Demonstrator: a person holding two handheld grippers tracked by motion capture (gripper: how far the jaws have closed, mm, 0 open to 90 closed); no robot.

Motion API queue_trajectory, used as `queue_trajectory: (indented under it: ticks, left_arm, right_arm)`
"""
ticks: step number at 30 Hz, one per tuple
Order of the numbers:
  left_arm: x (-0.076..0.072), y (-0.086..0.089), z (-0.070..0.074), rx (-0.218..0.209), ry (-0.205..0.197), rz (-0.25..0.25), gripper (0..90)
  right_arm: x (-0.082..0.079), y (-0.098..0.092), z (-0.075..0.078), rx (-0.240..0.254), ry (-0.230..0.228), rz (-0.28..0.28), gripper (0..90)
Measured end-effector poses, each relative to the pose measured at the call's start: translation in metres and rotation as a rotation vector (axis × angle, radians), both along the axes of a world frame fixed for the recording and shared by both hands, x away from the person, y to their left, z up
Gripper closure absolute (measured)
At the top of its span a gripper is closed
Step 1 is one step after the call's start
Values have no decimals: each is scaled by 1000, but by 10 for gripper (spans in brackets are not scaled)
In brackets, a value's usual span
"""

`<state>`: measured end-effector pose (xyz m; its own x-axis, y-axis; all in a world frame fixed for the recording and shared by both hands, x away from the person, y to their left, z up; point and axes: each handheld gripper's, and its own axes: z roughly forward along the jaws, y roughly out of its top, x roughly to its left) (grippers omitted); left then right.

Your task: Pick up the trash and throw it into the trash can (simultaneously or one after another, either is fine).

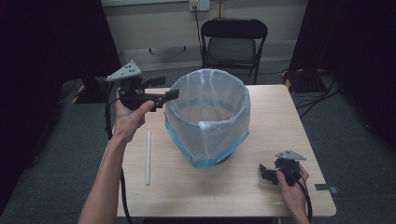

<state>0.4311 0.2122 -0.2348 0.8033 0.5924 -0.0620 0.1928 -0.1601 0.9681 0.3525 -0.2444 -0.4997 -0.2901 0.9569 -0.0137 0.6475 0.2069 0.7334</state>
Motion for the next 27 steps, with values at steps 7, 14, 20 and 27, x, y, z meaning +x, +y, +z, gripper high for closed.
queue_trajectory:
  ticks: [7, 14, 20, 27]
  left_arm:
    - [-12, 29, -17, -8, 34, 52, 219]
    - [-21, 51, -32, -13, 49, 101, 219]
    - [-37, 60, -50, 26, 77, 117, 237]
    - [-50, 71, -74, 61, 88, 137, 250]
  right_arm:
    - [0, 0, 0, 0, 0, 0, 117]
    - [0, 0, 0, 0, 0, 0, 117]
    - [0, 0, 0, 0, 0, 0, 117]
    - [0, 0, 0, 0, 0, 0, 117]
